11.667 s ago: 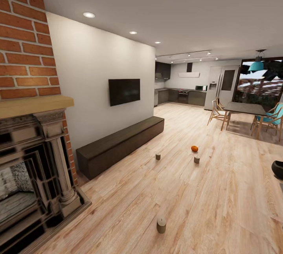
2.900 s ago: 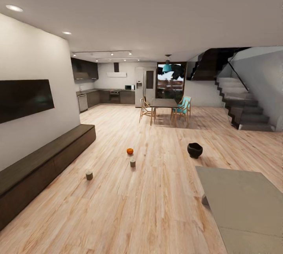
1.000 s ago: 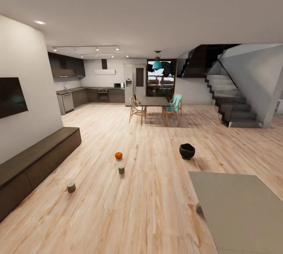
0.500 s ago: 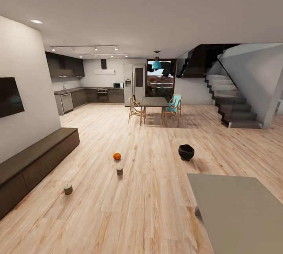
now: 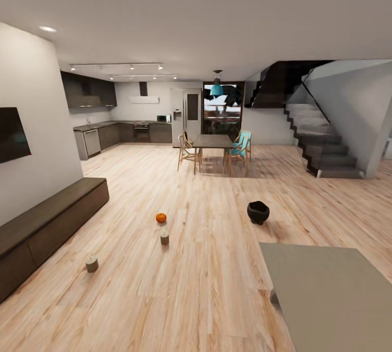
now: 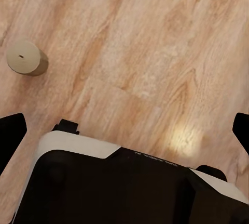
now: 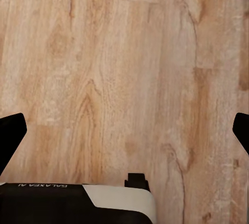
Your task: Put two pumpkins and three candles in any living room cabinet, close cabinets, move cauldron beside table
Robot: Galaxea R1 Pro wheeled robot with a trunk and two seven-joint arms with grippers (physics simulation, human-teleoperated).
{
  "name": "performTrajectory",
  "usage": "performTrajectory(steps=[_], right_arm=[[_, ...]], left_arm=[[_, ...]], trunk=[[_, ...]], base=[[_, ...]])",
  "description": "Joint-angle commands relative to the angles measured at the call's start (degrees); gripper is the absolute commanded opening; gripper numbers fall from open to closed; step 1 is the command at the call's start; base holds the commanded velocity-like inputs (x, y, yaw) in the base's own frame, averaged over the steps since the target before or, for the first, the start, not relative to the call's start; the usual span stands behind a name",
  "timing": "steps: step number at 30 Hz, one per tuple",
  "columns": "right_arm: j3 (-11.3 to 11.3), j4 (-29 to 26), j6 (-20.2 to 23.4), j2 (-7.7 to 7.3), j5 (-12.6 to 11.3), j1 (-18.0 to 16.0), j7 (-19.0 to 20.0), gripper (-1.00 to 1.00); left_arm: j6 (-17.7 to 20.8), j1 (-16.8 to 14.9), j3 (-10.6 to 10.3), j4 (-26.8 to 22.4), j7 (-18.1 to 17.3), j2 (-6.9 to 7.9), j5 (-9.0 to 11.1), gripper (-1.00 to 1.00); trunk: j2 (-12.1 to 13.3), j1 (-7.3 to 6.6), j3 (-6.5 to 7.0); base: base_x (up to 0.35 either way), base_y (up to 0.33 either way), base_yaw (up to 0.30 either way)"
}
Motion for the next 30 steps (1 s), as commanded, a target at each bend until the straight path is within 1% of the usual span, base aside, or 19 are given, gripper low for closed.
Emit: performTrajectory(steps=[1, 9, 30], right_arm=[[0.1, -0.1, 0.3, 0.0, 0.0, 0.0, 0.0, 1.0], [0.1, -0.1, 0.3, -0.01, 0.0, 0.0, 0.0, 1.0], [0.1, -0.1, 0.3, 0.01, 0.0, 0.0, 0.0, 1.0]], left_arm=[[0.4, 0.0, 0.3, -0.1, 0.0, -0.05, 0.3, 1.0], [0.4, 0.0, 0.3, -0.1, 0.0, -0.04, 0.3, 1.0], [0.4, 0.0, 0.3, -0.1, 0.0, -0.04, 0.3, 1.0]], trunk=[[0.0, 0.03, -0.03], [0.0, 0.03, -0.03], [0.0, 0.03, -0.03]], base=[[0.186, -0.139, 0.0], [0.145, -0.108, 0.0], [0.01, -0.007, 0.0]])
